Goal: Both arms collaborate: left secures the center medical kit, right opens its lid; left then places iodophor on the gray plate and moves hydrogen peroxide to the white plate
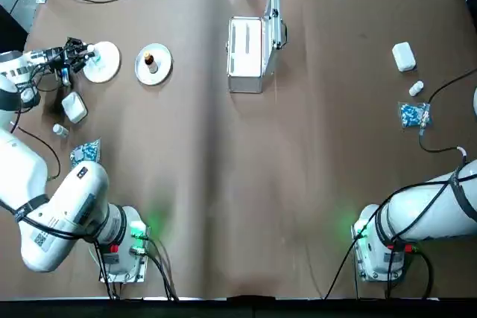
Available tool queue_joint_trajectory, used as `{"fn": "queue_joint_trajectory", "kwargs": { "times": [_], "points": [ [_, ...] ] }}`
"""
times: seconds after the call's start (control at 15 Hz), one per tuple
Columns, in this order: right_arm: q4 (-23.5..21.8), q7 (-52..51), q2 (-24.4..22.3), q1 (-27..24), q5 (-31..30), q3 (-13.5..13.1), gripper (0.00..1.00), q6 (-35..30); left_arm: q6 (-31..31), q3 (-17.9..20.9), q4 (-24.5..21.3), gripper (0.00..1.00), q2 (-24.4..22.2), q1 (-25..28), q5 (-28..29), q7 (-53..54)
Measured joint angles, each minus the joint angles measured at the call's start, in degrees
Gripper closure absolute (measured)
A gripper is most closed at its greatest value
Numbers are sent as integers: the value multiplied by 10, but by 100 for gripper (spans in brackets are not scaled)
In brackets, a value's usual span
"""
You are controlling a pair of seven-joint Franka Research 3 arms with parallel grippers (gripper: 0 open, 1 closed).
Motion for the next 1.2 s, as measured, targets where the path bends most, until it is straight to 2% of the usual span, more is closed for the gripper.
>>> {"fn": "queue_joint_trajectory", "kwargs": {
  "times": [0.27,0.33,0.6,0.73,0.8,0.87,0.93,1.2],
  "points": [
    [0,0,0,4,0,2,1,0,0,0,2,67,8,0,0,0],
    [0,0,0,4,0,2,1,0,0,0,3,63,8,0,-1,-1],
    [0,0,0,4,0,2,1,0,-1,0,4,29,8,0,-1,-1],
    [0,0,0,4,0,1,1,0,-1,0,7,25,8,0,-1,-1],
    [0,0,0,4,0,1,1,0,-2,-1,9,18,7,0,-1,-1],
    [0,0,0,4,0,1,1,0,-2,-1,11,4,5,-1,-1,-2],
    [0,0,0,4,-1,0,1,0,-3,-1,14,0,1,-1,-1,-2],
    [0,0,0,3,-1,-3,1,-1,-9,-12,23,0,-41,-8,55,-3]
  ]
}}
